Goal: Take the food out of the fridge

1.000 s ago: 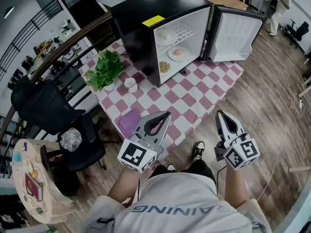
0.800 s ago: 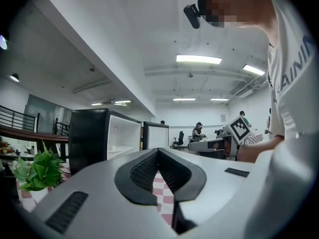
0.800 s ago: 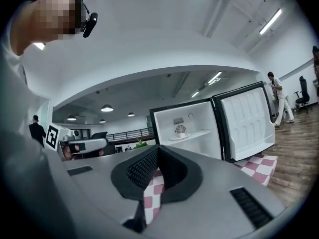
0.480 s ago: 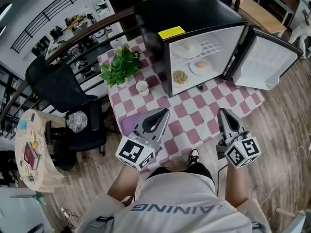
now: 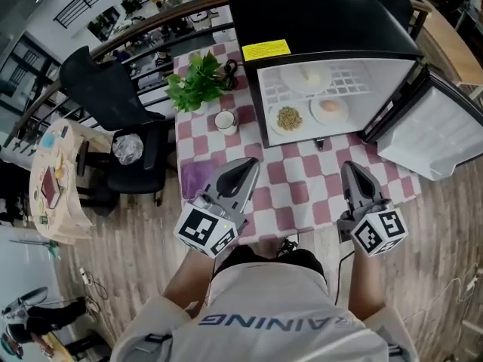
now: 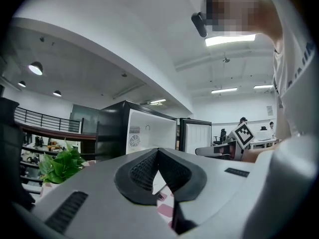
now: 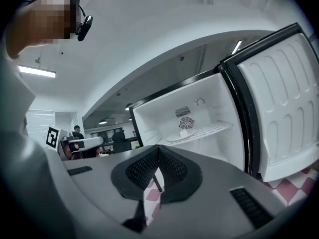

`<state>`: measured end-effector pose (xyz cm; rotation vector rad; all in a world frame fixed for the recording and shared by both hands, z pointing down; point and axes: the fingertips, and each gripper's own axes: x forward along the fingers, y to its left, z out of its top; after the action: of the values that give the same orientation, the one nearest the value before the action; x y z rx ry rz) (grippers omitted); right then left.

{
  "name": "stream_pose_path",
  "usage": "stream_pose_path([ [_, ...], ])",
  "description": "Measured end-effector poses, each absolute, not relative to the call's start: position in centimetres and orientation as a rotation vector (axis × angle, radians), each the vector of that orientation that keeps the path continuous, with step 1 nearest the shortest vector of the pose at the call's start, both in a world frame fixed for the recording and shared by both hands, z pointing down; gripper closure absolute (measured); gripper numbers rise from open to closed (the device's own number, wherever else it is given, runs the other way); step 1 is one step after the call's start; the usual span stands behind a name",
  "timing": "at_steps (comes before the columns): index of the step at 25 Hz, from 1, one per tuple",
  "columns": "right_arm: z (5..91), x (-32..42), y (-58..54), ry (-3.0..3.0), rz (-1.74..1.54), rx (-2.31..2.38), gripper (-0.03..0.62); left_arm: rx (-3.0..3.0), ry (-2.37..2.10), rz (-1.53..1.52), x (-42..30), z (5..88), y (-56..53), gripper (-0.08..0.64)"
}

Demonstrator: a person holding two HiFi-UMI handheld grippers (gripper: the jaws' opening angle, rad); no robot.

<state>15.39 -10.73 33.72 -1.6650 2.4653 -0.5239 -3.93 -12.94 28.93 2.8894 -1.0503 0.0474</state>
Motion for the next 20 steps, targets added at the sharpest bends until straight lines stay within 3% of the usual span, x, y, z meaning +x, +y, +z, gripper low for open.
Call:
stream_pose_path([
  [16, 43.6, 15.7, -18.4, 2.264, -1.159, -1.515, 0.568, 2.763, -1.253, 0.111, -4.8, 32.0, -14.6, 0.555],
  [20, 46.2, 14.8, -20.5, 2.133, -1.356, -1.439, 0.485, 2.75, -1.24, 0.098, -4.8, 32.9, -14.9, 0.555],
])
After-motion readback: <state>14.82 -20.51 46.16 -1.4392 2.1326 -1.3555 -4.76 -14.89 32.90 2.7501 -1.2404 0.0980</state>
